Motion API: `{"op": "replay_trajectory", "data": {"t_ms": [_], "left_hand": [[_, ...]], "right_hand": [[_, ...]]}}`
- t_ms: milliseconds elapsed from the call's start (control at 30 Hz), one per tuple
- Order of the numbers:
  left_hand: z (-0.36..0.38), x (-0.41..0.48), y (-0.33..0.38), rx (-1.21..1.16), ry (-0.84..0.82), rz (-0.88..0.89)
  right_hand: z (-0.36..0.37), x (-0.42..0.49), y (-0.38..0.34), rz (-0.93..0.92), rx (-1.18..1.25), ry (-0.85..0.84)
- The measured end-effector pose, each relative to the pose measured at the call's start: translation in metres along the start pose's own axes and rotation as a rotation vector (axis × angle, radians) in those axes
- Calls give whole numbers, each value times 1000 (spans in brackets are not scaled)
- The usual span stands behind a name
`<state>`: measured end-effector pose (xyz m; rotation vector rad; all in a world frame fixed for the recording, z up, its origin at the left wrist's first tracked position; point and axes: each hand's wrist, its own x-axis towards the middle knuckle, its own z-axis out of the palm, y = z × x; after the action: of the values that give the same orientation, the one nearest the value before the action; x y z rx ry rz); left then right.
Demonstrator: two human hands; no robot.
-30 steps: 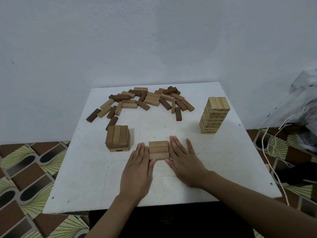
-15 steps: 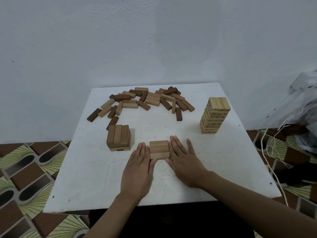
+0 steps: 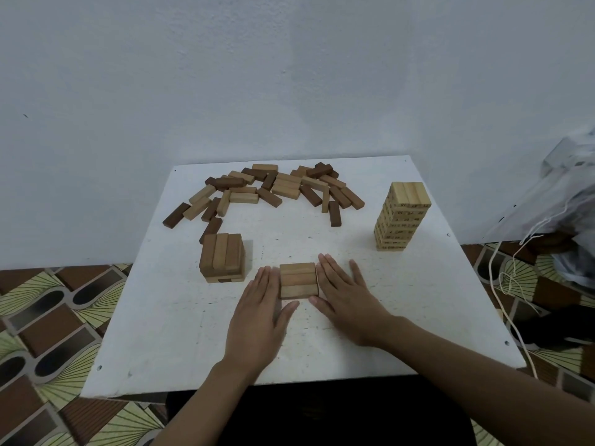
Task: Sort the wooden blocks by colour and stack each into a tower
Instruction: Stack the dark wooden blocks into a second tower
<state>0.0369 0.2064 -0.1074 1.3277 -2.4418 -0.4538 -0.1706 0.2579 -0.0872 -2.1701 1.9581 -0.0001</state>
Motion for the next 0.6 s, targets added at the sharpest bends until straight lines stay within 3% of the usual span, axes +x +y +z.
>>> {"op": "replay_trajectory", "data": {"t_ms": [200, 300, 433, 600], "left_hand": [[-27, 13, 1, -197, -59, 128], [-44, 32, 1, -120, -164, 214], [-52, 56, 5, -16, -369, 173], [-51, 68, 7, -1, -394, 147]], "right_hand": [[-27, 1, 2, 54, 197, -33], [-35, 8, 5, 58, 216, 3], [-38, 21, 7, 15, 213, 16], [-38, 30, 9, -51, 256, 67]]}}
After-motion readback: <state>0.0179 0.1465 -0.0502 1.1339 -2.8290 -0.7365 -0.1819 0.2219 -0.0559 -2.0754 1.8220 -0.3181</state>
